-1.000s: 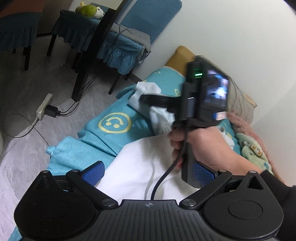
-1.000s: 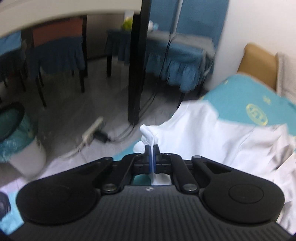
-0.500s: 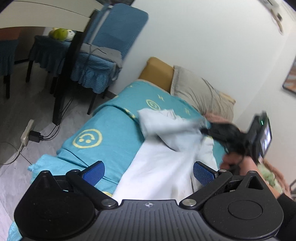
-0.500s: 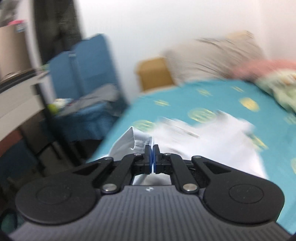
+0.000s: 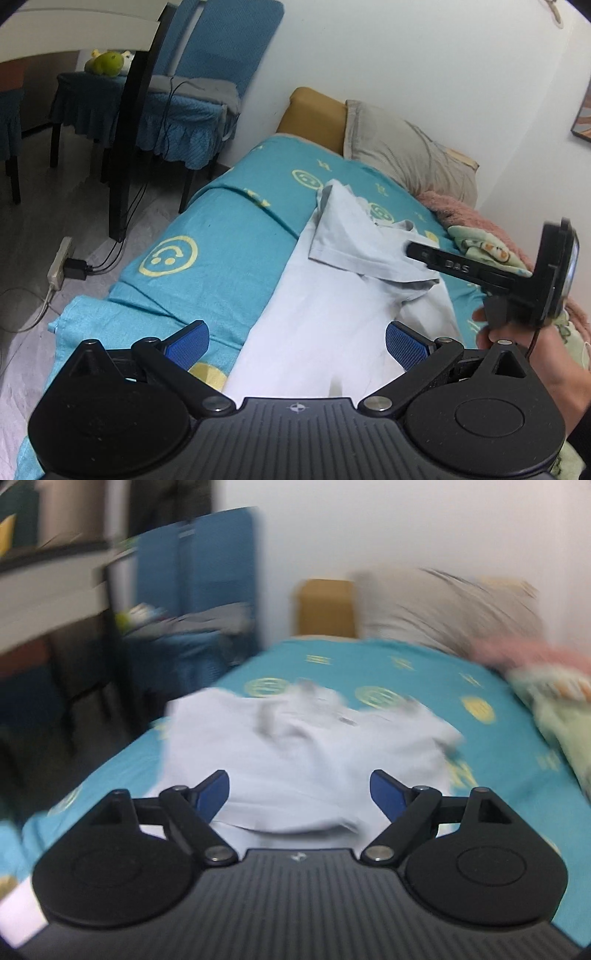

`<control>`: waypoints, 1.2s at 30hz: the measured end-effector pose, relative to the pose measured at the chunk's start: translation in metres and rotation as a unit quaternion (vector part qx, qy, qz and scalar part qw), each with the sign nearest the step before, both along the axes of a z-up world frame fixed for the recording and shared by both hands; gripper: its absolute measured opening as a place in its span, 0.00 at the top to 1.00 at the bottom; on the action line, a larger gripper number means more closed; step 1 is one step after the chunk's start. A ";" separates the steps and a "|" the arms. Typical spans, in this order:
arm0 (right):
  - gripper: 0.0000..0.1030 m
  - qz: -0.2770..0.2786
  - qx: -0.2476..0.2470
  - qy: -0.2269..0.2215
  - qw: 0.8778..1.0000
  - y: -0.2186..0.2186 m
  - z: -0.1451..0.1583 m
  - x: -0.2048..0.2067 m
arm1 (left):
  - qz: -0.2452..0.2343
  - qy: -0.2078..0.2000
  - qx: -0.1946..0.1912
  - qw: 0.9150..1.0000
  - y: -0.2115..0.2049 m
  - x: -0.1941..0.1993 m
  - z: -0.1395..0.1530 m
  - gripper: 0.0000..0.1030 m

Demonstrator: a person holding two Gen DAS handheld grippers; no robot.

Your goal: Fold clothes

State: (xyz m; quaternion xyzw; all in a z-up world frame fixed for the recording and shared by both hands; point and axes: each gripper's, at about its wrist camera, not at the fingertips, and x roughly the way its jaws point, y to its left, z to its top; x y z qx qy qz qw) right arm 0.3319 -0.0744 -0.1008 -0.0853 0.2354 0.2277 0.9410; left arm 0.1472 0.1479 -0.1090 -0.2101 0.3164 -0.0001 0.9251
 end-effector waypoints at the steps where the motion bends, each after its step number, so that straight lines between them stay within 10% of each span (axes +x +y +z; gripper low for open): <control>1: 0.19 0.032 -0.013 0.000 0.999 0.015 0.001 0.000 | 0.004 0.003 -0.003 1.000 0.002 0.001 -0.001 0.00; 7: 0.35 0.117 -0.078 0.017 0.990 0.078 -0.020 0.011 | 0.021 0.016 -0.011 1.000 0.009 0.004 -0.006 0.00; 13: 0.36 0.080 -0.119 0.038 0.989 0.097 -0.040 0.036 | 0.013 0.025 -0.008 1.000 0.005 0.008 -0.010 0.00; 17: 0.92 0.054 -0.110 0.044 0.991 0.094 -0.034 0.045 | 0.012 0.027 -0.011 1.000 0.005 0.007 -0.011 0.00; 22: 0.93 0.040 -0.072 0.008 0.997 0.075 -0.002 0.053 | 0.009 0.023 -0.015 1.000 0.003 0.003 -0.009 0.00; 28: 0.93 -0.104 0.024 -0.023 0.994 0.008 0.028 0.097 | 0.001 0.013 -0.008 1.000 -0.002 0.002 -0.008 0.00; 36: 0.93 -0.250 0.079 0.047 0.964 -0.065 -0.031 0.141 | -0.012 0.016 0.021 1.000 -0.012 0.007 -0.014 0.00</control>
